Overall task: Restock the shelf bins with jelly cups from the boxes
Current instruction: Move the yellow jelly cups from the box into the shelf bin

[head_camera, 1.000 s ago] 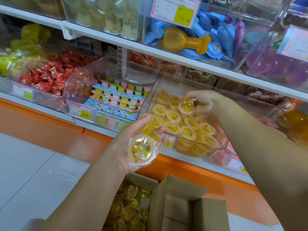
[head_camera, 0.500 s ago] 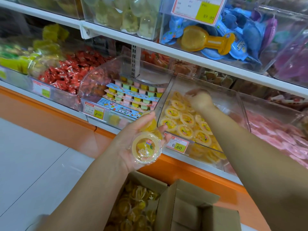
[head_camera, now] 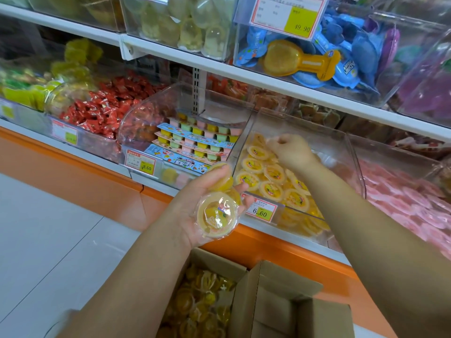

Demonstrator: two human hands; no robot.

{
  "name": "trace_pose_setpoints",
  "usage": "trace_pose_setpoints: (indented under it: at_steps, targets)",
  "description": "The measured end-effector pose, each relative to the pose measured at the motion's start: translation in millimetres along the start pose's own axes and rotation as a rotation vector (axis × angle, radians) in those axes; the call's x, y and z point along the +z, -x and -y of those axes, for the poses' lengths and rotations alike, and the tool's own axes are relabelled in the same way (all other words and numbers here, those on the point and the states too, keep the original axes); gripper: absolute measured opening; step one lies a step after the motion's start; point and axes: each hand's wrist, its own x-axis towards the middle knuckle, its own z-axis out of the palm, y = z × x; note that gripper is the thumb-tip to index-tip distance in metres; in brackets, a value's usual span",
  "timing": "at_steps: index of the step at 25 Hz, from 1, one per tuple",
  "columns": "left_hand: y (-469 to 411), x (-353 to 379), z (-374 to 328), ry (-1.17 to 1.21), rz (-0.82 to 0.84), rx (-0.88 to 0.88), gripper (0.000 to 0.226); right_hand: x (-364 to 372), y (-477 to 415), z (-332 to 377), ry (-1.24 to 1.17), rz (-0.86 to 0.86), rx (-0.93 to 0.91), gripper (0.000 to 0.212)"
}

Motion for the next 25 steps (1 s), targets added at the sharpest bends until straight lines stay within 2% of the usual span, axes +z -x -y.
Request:
trace_pose_setpoints:
  at_steps: [2, 4, 6, 8, 10, 12, 14, 15, 18, 20, 25]
  targets:
    - [3, 6, 2, 0.073, -0.007, -0.010, 0.041, -12, 31, 22, -0.141, 0.285, -0.001, 0.035]
    - [5, 15, 4, 0.050, 0.003, 0.014, 0.027, -19, 55, 40, -0.143, 0.549, 0.005, 0.044]
    - [6, 20, 8, 0.016, 0.010, -0.014, 0.023, -19, 69, 48, -0.166, 0.661, 0.003, 0.038]
    - [6, 23, 9, -0.028, 0.030, -0.069, 0.040, -17, 70, 48, -0.189, 0.689, -0.002, 0.020]
    - [7, 25, 6, -0.027, 0.029, -0.058, 0.053, -20, 59, 42, -0.311, 0.592, 0.037, 0.009]
    - [8, 22, 4, 0.039, -0.007, 0.009, 0.048, -28, 31, 26, -0.461, 0.287, 0.108, 0.009]
    - [11, 16, 2, 0.131, -0.049, 0.068, 0.049, -38, 0, 4, -0.305, -0.011, 0.174, 0.006]
    - [11, 12, 1, 0.165, -0.058, 0.091, 0.054, -38, -11, -7, -0.217, -0.063, 0.203, 0.013]
    - [12, 6, -2, 0.201, -0.077, 0.123, 0.065, -22, -37, -33, -0.061, -0.011, 0.282, 0.019]
    - [15, 7, -4, 0.192, -0.082, 0.119, 0.062, -11, -47, -42, 0.119, 0.007, 0.293, 0.029]
    - [17, 8, -3, 0.199, -0.132, 0.107, 0.050, -8, -47, -48, 0.446, 0.098, 0.242, 0.034]
